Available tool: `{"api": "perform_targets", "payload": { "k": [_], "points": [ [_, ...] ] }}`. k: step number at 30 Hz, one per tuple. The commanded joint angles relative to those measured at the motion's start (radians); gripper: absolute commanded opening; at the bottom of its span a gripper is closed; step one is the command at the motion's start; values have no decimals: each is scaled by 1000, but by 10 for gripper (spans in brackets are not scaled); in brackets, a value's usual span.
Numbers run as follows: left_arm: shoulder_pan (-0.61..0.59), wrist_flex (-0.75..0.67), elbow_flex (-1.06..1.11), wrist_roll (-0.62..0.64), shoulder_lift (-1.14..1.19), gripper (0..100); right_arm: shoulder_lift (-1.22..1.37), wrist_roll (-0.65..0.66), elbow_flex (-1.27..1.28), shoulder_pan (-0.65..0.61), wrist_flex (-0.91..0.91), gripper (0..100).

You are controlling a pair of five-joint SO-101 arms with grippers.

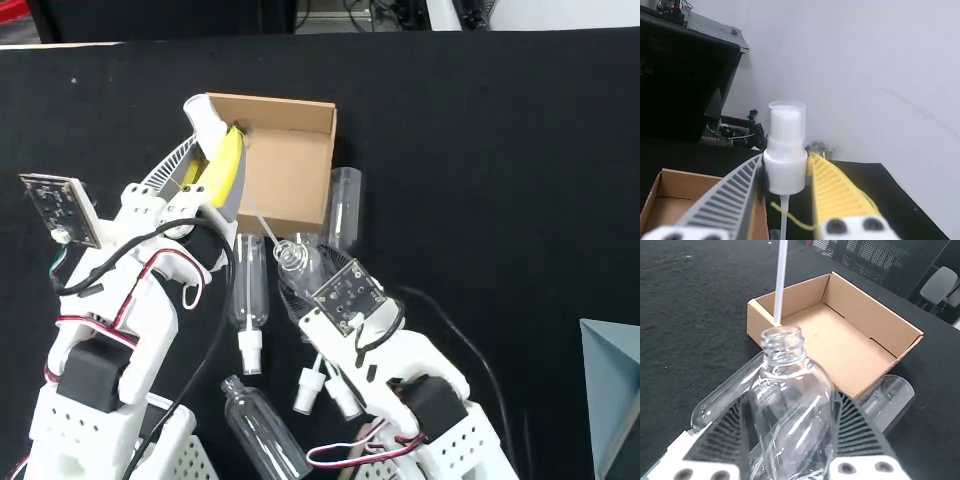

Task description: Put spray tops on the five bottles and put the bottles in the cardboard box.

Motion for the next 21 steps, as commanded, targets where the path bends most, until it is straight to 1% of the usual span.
{"api": "perform_targets", "payload": {
  "k": [1, 7, 17, 21],
  "points": [
    [5, -32, 2, -9, -8, 28, -21, 12, -7, -21, -29, 70],
    [5, -120, 94, -9, -12, 29, -21, 11, -7, -21, -29, 70],
    [18, -112, 110, -3, -14, 29, -21, 5, -7, -20, -29, 70],
    [19, -66, 104, -2, -14, 29, -21, 5, -7, -20, -32, 70]
  ]
}}
